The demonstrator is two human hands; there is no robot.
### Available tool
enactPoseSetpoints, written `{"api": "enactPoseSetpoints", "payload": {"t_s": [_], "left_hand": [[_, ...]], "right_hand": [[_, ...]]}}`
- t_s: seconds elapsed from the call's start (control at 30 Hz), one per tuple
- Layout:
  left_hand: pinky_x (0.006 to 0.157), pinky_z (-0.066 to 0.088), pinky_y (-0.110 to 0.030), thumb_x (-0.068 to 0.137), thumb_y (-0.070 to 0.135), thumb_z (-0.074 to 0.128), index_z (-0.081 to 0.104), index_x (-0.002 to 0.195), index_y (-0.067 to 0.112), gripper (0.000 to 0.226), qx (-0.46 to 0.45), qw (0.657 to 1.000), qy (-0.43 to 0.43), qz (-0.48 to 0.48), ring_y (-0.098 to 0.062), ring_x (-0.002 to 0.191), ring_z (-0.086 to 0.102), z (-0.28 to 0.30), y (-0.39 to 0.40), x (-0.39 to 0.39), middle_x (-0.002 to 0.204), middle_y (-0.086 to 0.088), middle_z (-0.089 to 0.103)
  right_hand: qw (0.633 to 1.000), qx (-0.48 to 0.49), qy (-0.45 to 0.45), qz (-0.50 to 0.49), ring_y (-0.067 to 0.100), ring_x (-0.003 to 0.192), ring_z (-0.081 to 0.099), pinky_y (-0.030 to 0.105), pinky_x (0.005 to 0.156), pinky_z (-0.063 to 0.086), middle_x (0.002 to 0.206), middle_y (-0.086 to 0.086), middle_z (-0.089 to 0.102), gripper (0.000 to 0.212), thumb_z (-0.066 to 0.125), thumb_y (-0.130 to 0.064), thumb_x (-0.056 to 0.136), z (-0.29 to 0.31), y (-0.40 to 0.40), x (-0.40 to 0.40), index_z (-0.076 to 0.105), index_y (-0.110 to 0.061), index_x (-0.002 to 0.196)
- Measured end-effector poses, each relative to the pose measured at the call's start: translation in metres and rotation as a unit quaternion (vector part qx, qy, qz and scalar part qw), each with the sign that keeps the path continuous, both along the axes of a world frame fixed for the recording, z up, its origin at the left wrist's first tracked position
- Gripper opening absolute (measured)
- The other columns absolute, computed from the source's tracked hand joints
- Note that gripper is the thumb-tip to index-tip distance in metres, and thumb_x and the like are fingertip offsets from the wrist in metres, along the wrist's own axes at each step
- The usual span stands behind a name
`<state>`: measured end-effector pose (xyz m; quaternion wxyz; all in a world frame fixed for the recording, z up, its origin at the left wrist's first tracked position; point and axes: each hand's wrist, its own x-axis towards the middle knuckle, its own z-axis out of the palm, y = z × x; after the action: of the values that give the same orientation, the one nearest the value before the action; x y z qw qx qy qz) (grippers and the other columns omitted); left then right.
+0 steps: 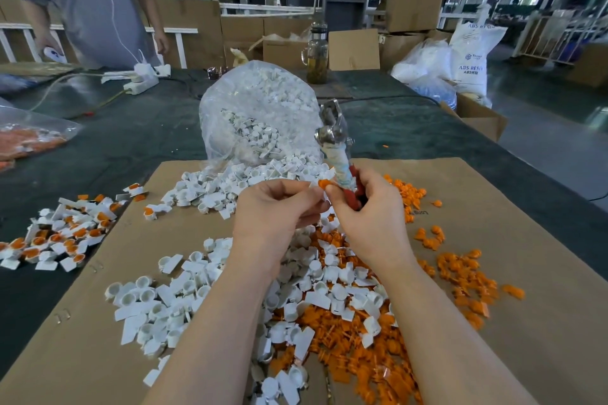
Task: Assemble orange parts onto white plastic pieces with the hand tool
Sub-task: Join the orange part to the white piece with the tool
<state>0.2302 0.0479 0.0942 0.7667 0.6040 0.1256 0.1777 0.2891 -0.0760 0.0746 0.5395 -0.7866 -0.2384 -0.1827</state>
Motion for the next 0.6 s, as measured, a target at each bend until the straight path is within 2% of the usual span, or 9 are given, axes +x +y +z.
{"api": "enactPoseSetpoints", "payload": {"t_s": [0.07,0.17,0.4,0.6], "left_hand": [[0.062,0.057,-0.022,0.081,0.002,0.078,0.074,0.081,0.003,0.004,0.029,1.0,0.0,0.011,-0.021,0.071,0.075,-0.0012,0.0003,0.0005,0.074,-0.013,0.075],[0.064,0.059,-0.023,0.08,0.005,0.079,0.074,0.082,0.006,0.005,0.068,0.997,0.007,0.028,-0.02,0.071,0.075,-0.0023,0.0006,0.0009,0.073,-0.008,0.076],[0.074,0.062,-0.033,0.079,0.009,0.08,0.073,0.08,0.009,0.007,0.108,0.993,0.007,0.049,-0.021,0.073,0.075,-0.0027,-0.0014,0.0009,0.071,-0.005,0.075],[0.082,0.061,-0.043,0.078,0.013,0.081,0.074,0.077,0.013,0.007,0.128,0.989,0.022,0.068,-0.026,0.078,0.074,-0.0036,-0.005,0.0035,0.074,-0.006,0.075]], "right_hand": [[1.0,-0.011,0.003,-0.005,0.011,0.076,0.065,0.04,0.067,0.056,0.082,-0.006,0.067,0.011,0.068,-0.022,0.089,-0.0002,-0.0002,0.0,0.063,-0.022,0.099],[1.0,-0.013,0.013,-0.007,0.016,0.076,0.066,0.046,0.069,0.056,0.082,-0.001,0.068,0.011,0.068,-0.023,0.089,-0.0005,0.0,0.0007,0.065,-0.017,0.097],[0.999,-0.024,0.02,-0.016,0.011,0.071,0.064,0.043,0.066,0.056,0.076,-0.005,0.066,0.011,0.069,-0.026,0.089,0.0012,0.0,0.0015,0.066,-0.017,0.095],[0.999,-0.043,0.031,-0.008,0.008,0.075,0.063,0.038,0.067,0.056,0.081,-0.011,0.066,0.013,0.068,-0.025,0.089,0.0003,-0.0002,0.0035,0.065,-0.021,0.101]]}}
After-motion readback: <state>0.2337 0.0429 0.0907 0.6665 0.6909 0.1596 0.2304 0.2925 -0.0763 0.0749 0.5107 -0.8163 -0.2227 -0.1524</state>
